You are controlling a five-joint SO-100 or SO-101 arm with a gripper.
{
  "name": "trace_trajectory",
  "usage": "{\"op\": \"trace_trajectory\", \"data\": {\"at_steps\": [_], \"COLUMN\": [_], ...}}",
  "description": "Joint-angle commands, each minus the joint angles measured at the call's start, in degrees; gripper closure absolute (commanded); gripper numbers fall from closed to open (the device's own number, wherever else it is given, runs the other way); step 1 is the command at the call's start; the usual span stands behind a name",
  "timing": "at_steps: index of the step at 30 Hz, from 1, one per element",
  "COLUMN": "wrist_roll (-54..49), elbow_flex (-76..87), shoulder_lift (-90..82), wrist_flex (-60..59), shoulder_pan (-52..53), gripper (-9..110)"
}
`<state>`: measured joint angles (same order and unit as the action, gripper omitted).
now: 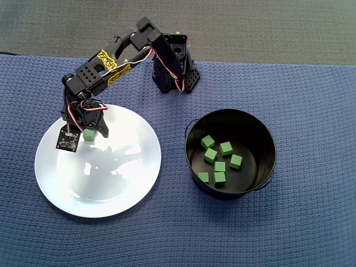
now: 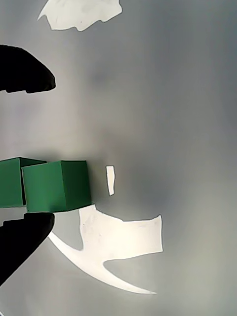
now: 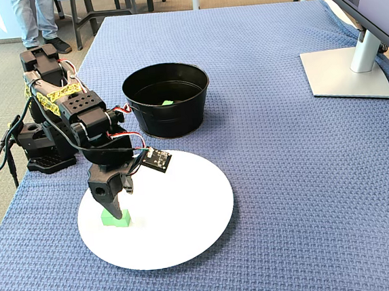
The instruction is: Pick up the green cubes from the white plate and place them in the black recipient
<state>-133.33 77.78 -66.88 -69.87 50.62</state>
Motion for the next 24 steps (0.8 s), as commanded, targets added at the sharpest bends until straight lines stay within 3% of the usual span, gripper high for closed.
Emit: {"op": "trace_trajectory", "data": {"at_steps": [1,14,24], "wrist_roll": [-1.85,-2.20,-1.85], "elbow_flex": [-3.52,-3.69,-3.52], "shoulder_lift": [-0.09,2.02,3.78], "wrist_flex": [1.93,3.96,6.15], "shoulder_pan": [1.32,2.20,2.55], "gripper": [77,78,86]}}
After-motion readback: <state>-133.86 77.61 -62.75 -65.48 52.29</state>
